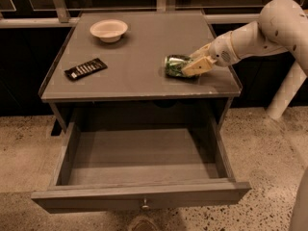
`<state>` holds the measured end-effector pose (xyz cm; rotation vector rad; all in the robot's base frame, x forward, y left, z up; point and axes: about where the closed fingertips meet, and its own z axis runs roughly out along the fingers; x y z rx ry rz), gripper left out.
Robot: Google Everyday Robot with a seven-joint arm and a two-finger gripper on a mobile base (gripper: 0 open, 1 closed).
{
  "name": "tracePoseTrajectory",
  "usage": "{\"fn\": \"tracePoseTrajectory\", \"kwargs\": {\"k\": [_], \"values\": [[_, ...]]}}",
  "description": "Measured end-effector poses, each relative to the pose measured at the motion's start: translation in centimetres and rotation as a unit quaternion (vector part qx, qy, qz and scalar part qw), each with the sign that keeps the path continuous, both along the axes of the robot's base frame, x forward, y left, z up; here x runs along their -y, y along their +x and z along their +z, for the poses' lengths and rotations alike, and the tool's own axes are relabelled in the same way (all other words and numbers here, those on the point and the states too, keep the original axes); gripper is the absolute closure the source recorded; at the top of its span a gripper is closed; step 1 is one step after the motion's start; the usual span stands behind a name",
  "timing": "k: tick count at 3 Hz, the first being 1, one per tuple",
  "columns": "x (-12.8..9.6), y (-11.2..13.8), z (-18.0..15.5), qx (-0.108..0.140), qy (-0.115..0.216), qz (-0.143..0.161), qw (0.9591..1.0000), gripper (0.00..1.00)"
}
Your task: Place green can into top drawer
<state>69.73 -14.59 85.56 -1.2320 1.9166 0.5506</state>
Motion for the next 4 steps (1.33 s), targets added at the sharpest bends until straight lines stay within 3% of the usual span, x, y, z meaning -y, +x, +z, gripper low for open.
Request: {"fn": "tracePoseTrajectory", "kwargs": {"k": [1, 2, 3, 4], "values": [[-0.6, 0.1, -0.1, -0.003, 0.012, 0.006, 0.9999, 1.0], [-0.9, -2.0, 1.2, 0.004, 0.05, 0.009, 0.9987, 1.0], [-0.3, -5.7, 3.5, 0.017, 0.071, -0.023, 0.9971, 1.0], [-1.5, -11.2, 4.7, -0.009, 0.041, -0.06, 0.9973, 1.0]]}}
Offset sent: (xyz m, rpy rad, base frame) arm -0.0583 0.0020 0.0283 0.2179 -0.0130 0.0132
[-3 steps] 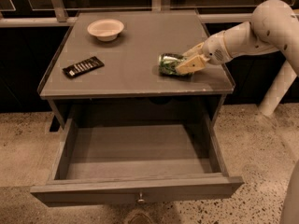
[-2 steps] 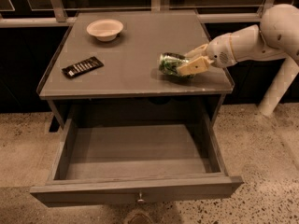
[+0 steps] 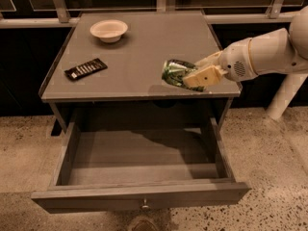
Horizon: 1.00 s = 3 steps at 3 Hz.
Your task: Place green can into top drawer
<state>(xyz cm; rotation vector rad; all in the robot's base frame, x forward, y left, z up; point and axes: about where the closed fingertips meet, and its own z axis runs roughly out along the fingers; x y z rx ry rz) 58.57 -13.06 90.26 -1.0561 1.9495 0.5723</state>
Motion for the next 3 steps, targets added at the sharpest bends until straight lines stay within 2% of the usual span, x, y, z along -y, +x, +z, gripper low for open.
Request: {"fn": "tracePoseTrajectory", "kwargs": {"k": [1, 2, 3], "values": [[-0.2, -0.7, -0.9, -0.002, 0.006, 0.005, 1.0, 1.0], [0.1, -3.8, -2.6, 0.0, 0.031, -0.011, 0.9995, 1.0], [1.9, -7.8, -7.5, -0.049, 0.039, -0.034, 0.9975, 1.0]]}}
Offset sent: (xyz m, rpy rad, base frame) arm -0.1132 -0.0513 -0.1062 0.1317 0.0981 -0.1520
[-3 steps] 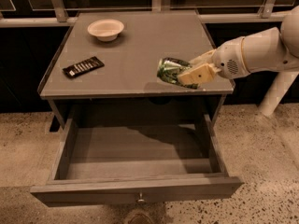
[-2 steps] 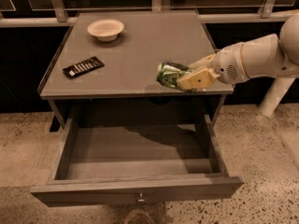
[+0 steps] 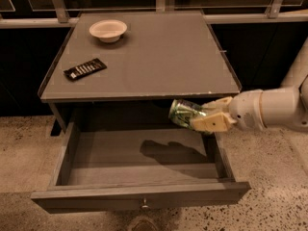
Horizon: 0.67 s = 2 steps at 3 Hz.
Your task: Place green can into top drawer
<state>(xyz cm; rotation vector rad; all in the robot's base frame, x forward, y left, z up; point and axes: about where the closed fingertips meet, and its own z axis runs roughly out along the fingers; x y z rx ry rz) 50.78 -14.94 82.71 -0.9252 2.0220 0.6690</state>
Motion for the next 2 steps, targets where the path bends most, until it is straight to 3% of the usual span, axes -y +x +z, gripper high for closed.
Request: {"fn": "tracePoseTrajectory", "kwargs": {"k": [1, 2], "values": [[0.9, -2.5, -4.0, -0.051, 0.005, -0.012, 0.9986, 1.0], [1.6, -3.1, -7.5, -0.072, 0.015, -0.026, 0.9969, 1.0]]}}
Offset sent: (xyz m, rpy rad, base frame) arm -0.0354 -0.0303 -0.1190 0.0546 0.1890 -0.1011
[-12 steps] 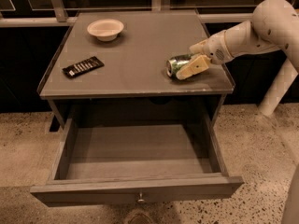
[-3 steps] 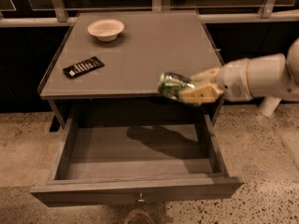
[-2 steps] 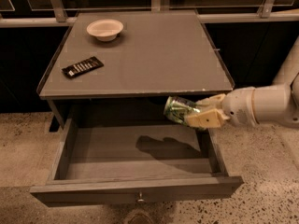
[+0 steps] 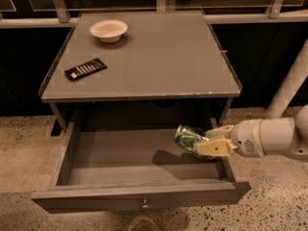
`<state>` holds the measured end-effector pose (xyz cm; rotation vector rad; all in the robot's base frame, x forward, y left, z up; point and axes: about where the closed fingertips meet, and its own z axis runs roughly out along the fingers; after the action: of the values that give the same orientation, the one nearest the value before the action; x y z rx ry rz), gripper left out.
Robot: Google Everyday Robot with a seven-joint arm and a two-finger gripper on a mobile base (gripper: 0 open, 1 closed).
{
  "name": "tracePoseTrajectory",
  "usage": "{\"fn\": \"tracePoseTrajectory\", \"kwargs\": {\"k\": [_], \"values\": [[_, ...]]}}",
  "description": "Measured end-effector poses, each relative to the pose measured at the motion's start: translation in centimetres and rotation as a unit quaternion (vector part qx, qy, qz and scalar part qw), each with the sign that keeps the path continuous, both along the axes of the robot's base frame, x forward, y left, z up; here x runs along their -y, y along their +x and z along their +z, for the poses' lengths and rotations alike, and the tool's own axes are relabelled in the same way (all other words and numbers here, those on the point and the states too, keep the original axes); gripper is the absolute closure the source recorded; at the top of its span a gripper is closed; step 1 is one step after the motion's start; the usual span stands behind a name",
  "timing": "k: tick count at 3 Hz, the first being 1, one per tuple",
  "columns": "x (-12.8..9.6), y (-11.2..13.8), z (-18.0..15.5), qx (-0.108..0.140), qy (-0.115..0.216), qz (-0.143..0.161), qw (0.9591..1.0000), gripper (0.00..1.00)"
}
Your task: Place green can into top drawer
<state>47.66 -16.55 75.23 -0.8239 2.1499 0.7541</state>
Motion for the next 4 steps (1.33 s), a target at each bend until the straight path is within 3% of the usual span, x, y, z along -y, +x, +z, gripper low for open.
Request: {"fn": "tracePoseTrajectory", "kwargs": {"k": [2, 4], "values": [[0.3, 2.9, -5.4, 0.011, 0.006, -0.021, 0.9997, 1.0], [1.1, 5.0, -8.8, 0.009, -0.011, -0.051, 0.9986, 1.0]]}}
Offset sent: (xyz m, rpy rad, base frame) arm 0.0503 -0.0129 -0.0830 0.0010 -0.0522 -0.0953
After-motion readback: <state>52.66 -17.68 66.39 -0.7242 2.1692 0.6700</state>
